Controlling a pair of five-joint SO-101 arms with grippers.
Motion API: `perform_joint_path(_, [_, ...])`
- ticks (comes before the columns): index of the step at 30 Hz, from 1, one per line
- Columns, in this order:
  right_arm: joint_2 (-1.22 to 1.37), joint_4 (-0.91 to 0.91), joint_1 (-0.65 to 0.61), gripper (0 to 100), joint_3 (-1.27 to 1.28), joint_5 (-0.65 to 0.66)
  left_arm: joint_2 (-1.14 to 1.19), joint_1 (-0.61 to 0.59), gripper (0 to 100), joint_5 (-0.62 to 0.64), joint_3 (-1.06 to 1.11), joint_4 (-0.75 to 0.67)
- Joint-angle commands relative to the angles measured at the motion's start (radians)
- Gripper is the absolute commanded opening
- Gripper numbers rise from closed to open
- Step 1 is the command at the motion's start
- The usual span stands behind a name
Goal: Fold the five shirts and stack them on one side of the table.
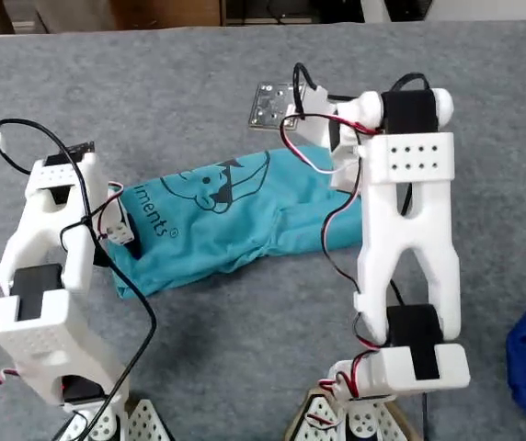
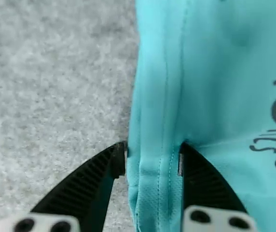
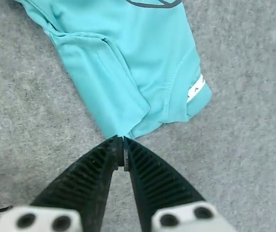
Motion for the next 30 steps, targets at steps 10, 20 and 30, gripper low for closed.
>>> perform_joint_path(10, [-0.173, 0.015, 0.013, 0.5, 0.102, 0.025, 0.059, -0.017, 2, 0.012, -0.035, -0.028])
perform_joint_path(20, [-0.249, 0.015, 0.025, 0.5, 0.173, 0.017, 0.054, -0.178, 2, -0.014, -0.29, 0.123])
perform_joint_path(30, [-0.203, -0.141, 0.306, 0.5, 0.183, 0.026, 0.064, -0.305, 2, -0.141, -0.727, 0.394])
